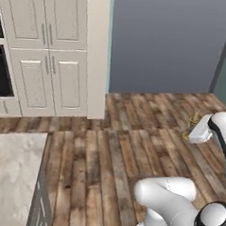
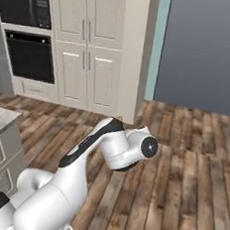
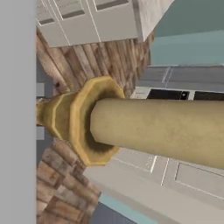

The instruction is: Pick the candle and candle from the dining table and place them in the open cabinet. Close the cabinet after placing the objects.

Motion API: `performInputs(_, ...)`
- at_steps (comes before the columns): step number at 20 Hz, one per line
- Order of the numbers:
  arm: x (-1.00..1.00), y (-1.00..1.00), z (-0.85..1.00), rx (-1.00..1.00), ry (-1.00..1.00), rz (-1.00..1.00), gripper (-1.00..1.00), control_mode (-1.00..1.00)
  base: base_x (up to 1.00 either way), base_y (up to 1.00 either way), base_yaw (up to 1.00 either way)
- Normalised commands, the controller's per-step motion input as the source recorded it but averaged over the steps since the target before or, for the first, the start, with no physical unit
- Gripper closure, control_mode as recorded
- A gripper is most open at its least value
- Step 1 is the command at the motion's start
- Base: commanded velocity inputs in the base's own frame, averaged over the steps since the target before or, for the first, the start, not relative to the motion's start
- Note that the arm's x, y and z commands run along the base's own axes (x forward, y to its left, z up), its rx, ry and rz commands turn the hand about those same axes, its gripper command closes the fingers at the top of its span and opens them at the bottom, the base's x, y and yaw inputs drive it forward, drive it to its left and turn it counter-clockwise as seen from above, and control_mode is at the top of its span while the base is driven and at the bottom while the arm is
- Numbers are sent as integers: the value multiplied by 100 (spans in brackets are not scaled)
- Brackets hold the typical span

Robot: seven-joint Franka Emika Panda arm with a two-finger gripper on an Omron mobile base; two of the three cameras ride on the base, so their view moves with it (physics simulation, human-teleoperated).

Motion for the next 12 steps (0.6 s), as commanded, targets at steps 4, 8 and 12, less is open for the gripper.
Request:
performInputs(4, 0, 0, 0, 0, 0, 0, 100, 100, 0, -35, -55)
performInputs(8, 0, 0, 0, 0, 0, 0, 100, 100, 0, -30, -55)
performInputs(12, 0, 0, 0, 0, 0, 0, 100, 100, 0, -31, -55)
